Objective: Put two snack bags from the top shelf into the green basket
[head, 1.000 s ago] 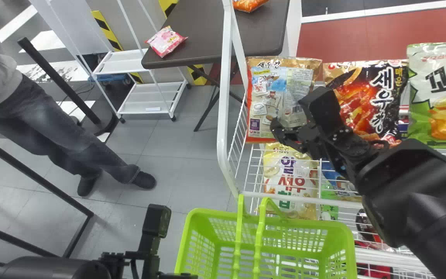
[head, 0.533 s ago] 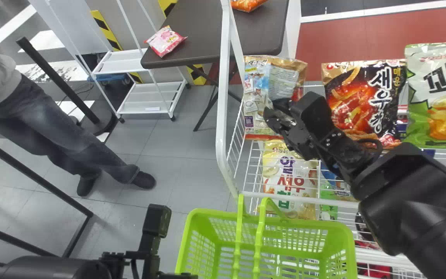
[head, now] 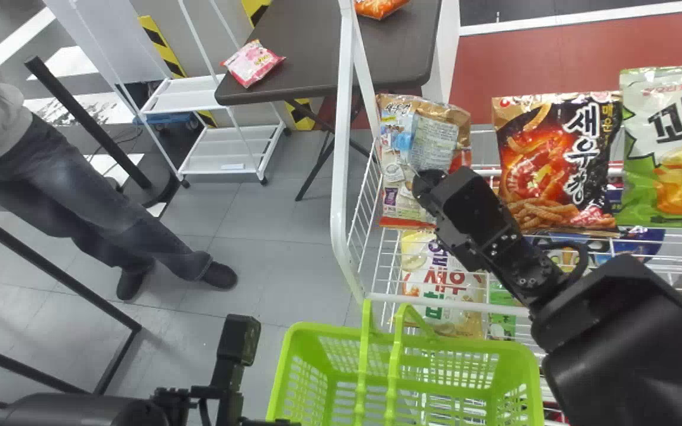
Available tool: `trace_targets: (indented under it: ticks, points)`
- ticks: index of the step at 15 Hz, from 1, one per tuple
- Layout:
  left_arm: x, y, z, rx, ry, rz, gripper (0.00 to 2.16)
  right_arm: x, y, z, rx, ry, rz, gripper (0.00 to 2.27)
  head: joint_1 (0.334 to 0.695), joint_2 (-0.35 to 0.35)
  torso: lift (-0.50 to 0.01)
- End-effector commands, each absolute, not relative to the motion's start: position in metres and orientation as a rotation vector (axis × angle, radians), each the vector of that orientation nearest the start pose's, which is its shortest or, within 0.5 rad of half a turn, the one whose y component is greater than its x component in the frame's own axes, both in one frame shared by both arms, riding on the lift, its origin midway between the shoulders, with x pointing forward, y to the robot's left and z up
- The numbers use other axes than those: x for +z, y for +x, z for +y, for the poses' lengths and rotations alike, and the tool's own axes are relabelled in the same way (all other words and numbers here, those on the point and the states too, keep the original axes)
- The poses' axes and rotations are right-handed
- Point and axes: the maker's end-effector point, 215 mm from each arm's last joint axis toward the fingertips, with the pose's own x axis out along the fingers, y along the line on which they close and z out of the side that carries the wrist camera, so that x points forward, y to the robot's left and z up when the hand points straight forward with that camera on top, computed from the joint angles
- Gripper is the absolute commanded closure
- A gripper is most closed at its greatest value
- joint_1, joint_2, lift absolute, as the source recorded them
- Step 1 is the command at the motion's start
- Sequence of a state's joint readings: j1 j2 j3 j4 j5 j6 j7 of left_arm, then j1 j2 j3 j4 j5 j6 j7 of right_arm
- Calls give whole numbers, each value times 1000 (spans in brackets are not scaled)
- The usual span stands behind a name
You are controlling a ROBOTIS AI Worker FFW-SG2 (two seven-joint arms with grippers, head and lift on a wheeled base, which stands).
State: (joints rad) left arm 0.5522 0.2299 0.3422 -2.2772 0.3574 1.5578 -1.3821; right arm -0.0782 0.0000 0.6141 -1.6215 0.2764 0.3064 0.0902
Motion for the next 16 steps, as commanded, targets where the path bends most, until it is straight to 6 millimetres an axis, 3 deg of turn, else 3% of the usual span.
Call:
trace_targets:
  ticks: [1, 4, 7, 10, 13, 16]
  points:
    - [-380, 183, 144, -1054, -965, 1071, 2148, -336, 504, 98, 587, -359, 86, 2240, 695, 350, -1]
    - [-382, 182, 145, -1051, -967, 1075, 2148, -315, 500, 69, 501, -377, 84, 2240, 695, 350, -1]
    - [-383, 182, 144, -1050, -973, 1079, 2148, -314, 494, 12, 407, -336, 161, 2240, 695, 348, -1]
    - [-387, 181, 143, -1047, -981, 1089, 2148, -332, 468, -42, 354, -319, 283, 2240, 695, 264, -1]
    - [-389, 185, 142, -1045, -976, 1091, 2148, -340, 434, -66, 337, -319, 391, 2240, 695, 180, -1]
    - [-388, 185, 142, -1048, -975, 1088, 2148, -344, 393, -83, 328, -321, 520, 2240, 695, 149, -1]
